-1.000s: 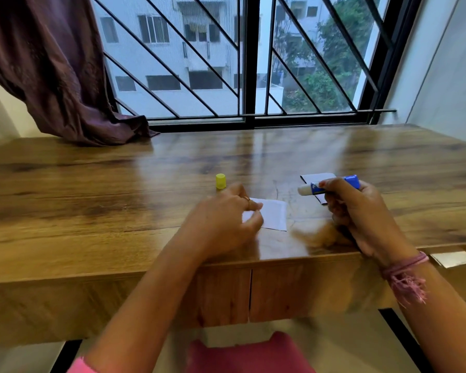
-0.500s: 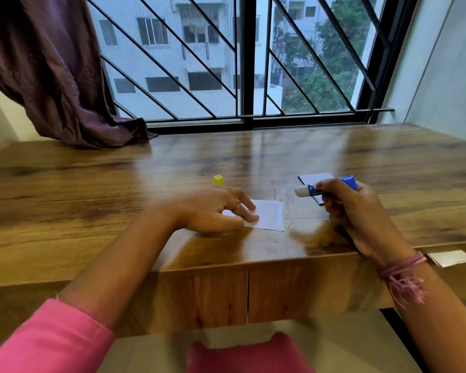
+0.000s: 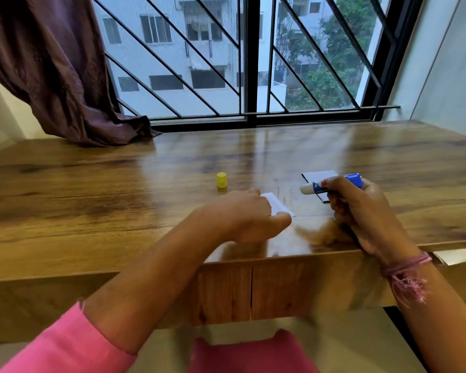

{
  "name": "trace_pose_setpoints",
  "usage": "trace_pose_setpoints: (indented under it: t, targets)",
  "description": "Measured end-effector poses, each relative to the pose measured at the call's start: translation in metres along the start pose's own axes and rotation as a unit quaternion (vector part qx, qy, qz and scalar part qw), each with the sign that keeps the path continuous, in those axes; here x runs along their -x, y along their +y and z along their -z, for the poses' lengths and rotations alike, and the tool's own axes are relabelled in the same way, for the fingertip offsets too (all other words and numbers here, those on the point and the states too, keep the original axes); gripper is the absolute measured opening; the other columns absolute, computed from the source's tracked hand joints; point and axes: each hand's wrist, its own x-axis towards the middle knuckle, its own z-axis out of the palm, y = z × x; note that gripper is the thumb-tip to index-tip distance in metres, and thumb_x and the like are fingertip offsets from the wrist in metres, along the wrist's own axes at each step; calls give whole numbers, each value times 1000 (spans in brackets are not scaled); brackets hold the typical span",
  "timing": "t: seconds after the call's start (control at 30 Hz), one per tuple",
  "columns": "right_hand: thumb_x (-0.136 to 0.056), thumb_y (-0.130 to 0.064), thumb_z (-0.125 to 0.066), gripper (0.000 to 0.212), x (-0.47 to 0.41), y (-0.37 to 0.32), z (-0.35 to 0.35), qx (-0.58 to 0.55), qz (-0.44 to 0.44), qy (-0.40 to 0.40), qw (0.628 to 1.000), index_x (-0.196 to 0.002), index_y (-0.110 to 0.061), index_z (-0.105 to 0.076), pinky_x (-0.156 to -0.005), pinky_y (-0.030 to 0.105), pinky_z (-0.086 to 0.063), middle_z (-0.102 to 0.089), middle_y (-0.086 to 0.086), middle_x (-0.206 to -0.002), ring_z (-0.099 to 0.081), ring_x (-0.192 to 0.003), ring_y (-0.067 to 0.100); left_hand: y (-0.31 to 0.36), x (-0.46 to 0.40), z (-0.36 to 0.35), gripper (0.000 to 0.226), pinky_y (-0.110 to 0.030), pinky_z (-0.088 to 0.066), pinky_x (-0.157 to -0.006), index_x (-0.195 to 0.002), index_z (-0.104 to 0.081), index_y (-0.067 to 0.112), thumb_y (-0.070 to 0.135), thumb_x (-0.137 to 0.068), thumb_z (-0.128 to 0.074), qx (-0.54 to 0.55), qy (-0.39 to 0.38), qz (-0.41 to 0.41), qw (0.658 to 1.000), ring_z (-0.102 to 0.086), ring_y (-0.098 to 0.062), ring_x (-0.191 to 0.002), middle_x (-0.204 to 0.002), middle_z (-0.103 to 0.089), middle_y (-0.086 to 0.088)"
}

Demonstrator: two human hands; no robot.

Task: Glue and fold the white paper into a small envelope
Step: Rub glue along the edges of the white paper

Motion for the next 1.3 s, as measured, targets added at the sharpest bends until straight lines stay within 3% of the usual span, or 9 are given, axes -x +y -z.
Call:
trace_pose_setpoints:
  t: [0.1,0.17,0.27,0.33,0.47,0.7,0.83,1.03,1.3]
  targets:
    - [-81,-15,-66,9,1,1,-3,28,21,1,999,-85,-8,-60,-39,18,-23,-46,-1,-56,-33,-46,7,-20,-5,8,45,-39,-45,-87,-89,-69,13,40,-93,-34,27,22,-22,999,-56,-26,-98,-100,-59,-4]
    - [-81,-14,-66,12,2,2,-5,43,29,0,999,-88,-5,-62,-40,20,-23,-45,0,-56,-32,-47,9,-40,-7,12,34,-28,-41,-93,-118,-66,21,30,-93,-45,29,76,-51,995,-54,-15,-108,-122,-55,1]
    - [-81,-12,-66,17,1,3,-6,55,35,-1,998,-91,1,-62,-39,17,-24,-45,-4,-51,-32,-47,10,-66,-12,13,33,-1,-31,-75,-126,-59,27,26,-93,-57,45,73,-129,988,-46,21,-93,-134,-46,7]
    - [-80,-11,-67,19,0,3,-5,57,34,-3,998,-90,4,-62,-40,16,-26,-46,-5,-50,-33,-47,10,-76,-17,11,35,-2,-33,-69,-125,-60,34,36,-90,-61,68,33,-138,988,-42,29,-81,-143,-35,12]
    - [-81,-11,-67,25,-1,3,-4,65,32,-6,997,-92,10,-59,-42,16,-27,-46,-4,-52,-33,-48,9,-82,-30,6,38,-7,-33,-66,-119,-63,41,46,-81,-67,110,4,-137,984,-42,29,-73,-148,-24,14]
    - [-81,-12,-67,17,-1,3,-4,63,29,-10,998,-90,2,-63,-41,16,-27,-47,-6,-51,-34,-48,9,-78,-40,10,45,-13,-29,-72,-116,-63,47,51,-72,-73,101,-23,-119,988,-32,29,-86,-146,-21,17]
    - [-81,-13,-67,8,-2,6,-3,67,32,-11,997,-83,-7,-65,-42,18,-28,-48,-7,-50,-35,-48,9,-74,-36,0,47,-27,-31,-95,-112,-64,49,61,-67,-71,101,20,-85,991,-34,4,-110,-145,-20,17]
    - [-80,-16,-71,6,-2,9,-4,108,41,-5,993,-82,-14,-66,-44,15,-37,-58,-8,-51,-45,-48,7,-72,-26,-16,59,-30,-34,-94,-105,-70,42,76,-57,-61,152,119,-49,980,-40,-3,-112,-130,-36,21]
    - [-78,-18,-72,14,-10,-1,-19,140,-15,-16,990,-90,-18,-65,-43,17,-47,-66,2,-69,-60,-53,2,-75,-28,-22,63,-24,-40,-86,-106,-72,32,76,-65,-52,129,158,-104,973,-51,-5,-106,-113,-57,29]
